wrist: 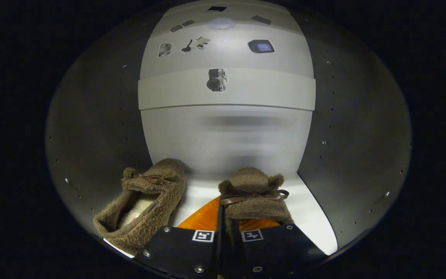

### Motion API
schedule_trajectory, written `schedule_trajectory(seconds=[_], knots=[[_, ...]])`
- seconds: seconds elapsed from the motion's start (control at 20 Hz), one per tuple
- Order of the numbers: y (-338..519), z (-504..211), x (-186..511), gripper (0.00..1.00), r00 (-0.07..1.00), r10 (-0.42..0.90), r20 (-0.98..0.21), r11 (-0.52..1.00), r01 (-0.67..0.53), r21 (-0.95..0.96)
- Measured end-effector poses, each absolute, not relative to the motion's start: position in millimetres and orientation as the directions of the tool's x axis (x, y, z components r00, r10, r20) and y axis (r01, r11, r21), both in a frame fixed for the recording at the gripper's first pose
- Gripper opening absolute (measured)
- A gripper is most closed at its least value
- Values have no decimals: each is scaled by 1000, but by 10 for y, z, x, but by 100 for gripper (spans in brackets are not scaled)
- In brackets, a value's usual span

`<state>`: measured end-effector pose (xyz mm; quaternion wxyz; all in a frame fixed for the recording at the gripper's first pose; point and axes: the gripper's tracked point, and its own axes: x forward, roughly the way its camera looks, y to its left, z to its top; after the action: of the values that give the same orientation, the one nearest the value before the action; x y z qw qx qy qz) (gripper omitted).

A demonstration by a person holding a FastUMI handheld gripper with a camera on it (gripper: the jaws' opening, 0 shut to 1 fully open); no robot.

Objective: Open the shoe cabinet door, grab the shoes and put them into the shoe cabinet, then close the shoe cabinet door.

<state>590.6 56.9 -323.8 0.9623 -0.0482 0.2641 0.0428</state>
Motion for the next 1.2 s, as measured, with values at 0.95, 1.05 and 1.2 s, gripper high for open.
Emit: schedule_trajectory(seconds=[0.95,1.05,1.2], knots=[[693,-2290,4371,94,906,18,-422,998,-43,-50],[632,-2161,4084,93,911,-3,-412,998,-20,-51],[523,-1969,3650,93,915,-29,-403,1000,22,-23]])
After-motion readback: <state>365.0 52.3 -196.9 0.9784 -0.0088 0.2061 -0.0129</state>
